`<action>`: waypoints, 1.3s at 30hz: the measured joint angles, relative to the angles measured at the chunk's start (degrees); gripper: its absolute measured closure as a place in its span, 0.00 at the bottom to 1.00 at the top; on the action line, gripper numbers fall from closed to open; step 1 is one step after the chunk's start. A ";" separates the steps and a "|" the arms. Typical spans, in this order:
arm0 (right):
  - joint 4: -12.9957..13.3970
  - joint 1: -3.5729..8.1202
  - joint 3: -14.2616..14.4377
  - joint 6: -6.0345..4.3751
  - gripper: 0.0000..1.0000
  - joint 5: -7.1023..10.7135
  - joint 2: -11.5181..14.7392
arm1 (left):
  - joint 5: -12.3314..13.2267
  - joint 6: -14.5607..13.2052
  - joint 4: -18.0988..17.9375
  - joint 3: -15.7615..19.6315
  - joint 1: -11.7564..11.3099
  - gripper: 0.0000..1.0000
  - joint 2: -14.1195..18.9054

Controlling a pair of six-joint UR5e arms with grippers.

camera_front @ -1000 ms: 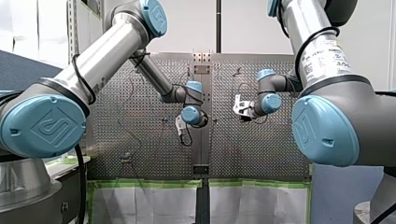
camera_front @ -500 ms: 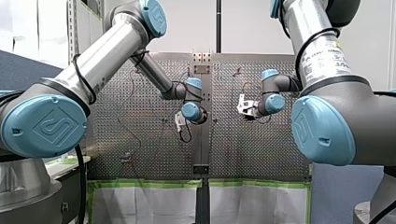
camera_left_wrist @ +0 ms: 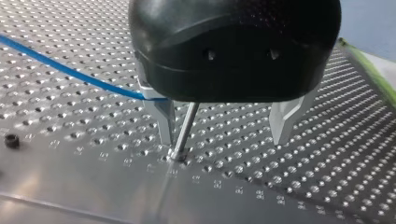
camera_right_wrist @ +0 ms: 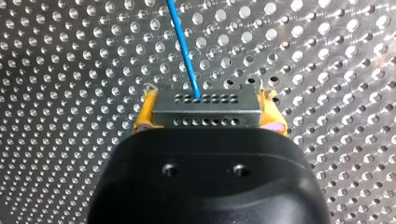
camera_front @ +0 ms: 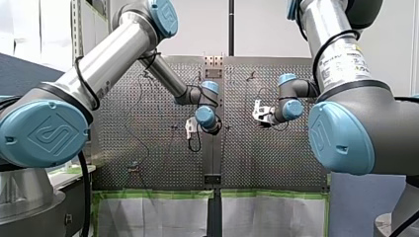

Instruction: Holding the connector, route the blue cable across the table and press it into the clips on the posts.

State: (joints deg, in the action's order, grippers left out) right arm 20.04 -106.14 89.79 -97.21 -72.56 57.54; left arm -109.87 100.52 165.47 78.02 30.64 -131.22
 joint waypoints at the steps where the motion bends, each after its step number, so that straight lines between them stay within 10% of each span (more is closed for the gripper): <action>1: -0.09 0.08 0.00 -0.08 1.00 -0.01 0.00 | -0.38 -0.09 0.43 0.00 0.27 0.00 0.22; 24: -3.74 3.04 -0.02 -1.02 1.00 -1.03 0.08 | -11.55 0.92 6.75 0.02 11.19 0.00 4.87; 39: -3.81 4.65 -0.01 -1.01 1.00 -0.73 1.01 | -13.75 3.70 2.29 -3.27 19.00 0.00 3.96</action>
State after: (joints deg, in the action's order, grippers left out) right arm 16.23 -101.50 89.79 -98.22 -73.30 58.55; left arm -123.62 104.22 167.75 74.75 49.63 -127.26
